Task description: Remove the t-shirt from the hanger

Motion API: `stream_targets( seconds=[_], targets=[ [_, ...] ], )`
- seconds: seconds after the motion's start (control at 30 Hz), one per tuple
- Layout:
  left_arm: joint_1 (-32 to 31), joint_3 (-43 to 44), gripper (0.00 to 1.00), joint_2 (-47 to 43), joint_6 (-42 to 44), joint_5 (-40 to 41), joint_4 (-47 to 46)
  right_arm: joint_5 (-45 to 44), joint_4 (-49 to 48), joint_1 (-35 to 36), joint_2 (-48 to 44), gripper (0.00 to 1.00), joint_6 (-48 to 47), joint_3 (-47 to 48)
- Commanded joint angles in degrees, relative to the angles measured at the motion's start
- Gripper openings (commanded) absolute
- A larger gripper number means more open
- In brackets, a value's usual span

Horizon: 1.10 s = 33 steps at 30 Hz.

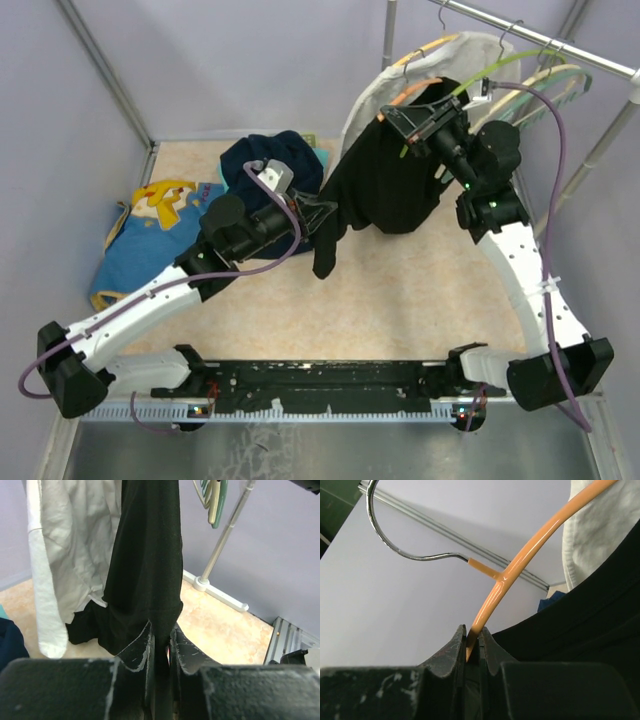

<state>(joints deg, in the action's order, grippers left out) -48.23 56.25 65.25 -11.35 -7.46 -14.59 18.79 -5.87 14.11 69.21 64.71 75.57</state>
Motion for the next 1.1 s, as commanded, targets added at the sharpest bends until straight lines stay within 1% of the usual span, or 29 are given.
stream_targets(
  seconds=[0.0,0.03,0.1,0.17,0.2,0.23,0.27,0.33,0.37,0.4,0.43,0.47,0.5,0.53,0.7,0.73,0.8,1.07],
  targets=[
    [-0.2,-0.8,0.21,-2.2,0.0,-1.1,6.7,-14.5,-15.6,-3.3,-1.4,0.0,-1.6,7.4],
    [-0.3,-0.6,0.25,-1.8,0.1,-1.2,6.7,-14.5,-15.7,-3.3,-1.4,0.0,-1.8,7.3],
    [-0.2,-0.6,0.29,-1.4,0.0,-1.7,6.6,-14.5,-15.7,-3.3,-1.5,0.0,-1.8,7.4],
    [-0.2,-0.7,0.37,-0.9,-0.3,-2.3,6.7,-14.6,-15.8,-3.3,-1.6,0.0,-1.8,7.6],
    [-0.2,-0.8,0.38,-0.6,-0.4,-2.5,6.7,-14.7,-15.8,-3.3,-1.5,0.0,-1.8,7.7],
    [-0.3,-0.9,0.33,-0.5,-0.5,-2.5,6.6,-14.6,-15.8,-3.3,-1.5,0.0,-1.7,7.9],
    [-0.2,-1.0,0.16,-0.4,-0.7,-2.3,6.2,-14.4,-16.0,-3.3,-1.5,0.0,-1.7,7.9],
    [-0.2,-0.9,0.06,0.0,-0.9,-2.2,6.0,-14.4,-16.2,-3.3,-1.5,0.0,-1.5,7.9],
    [-0.3,-0.7,0.08,0.2,-0.9,-2.2,6.1,-14.4,-16.3,-3.3,-1.5,0.0,-1.5,7.9],
    [-0.2,-0.5,0.16,0.4,-0.9,-1.9,6.0,-14.3,-16.3,-3.3,-1.5,0.0,-1.5,8.0],
    [-0.3,-0.3,0.29,0.6,-0.9,-1.8,6.0,-14.2,-16.3,-3.3,-1.6,0.0,-1.5,8.0],
    [-0.2,0.0,0.39,0.8,-1.0,-1.8,5.9,-14.1,-16.3,-3.3,-1.6,0.0,-1.5,8.0],
    [-0.3,0.1,0.52,0.9,-0.8,-1.3,5.5,-14.1,-16.3,-3.3,-1.6,0.0,-1.5,8.0],
    [-0.3,0.4,0.62,1.0,-0.9,-0.5,5.2,-13.8,-16.3,-3.4,-1.7,0.0,-1.4,8.0],
    [-0.2,2.3,0.82,1.7,1.4,3.9,3.4,-12.8,-16.1,-3.4,-2.1,0.0,-1.2,7.9],
    [-0.2,3.1,0.84,2.2,2.2,4.8,3.2,-12.6,-16.2,-3.4,-2.3,0.0,-1.2,7.6],
    [-0.1,5.4,0.86,4.0,4.1,5.8,2.7,-12.3,-16.3,-3.3,-2.6,0.0,-1.0,7.2],
    [0.0,11.5,0.87,11.2,5.8,5.7,-0.3,-10.5,-16.7,-3.3,-3.5,0.0,0.2,5.7]
  ],
)
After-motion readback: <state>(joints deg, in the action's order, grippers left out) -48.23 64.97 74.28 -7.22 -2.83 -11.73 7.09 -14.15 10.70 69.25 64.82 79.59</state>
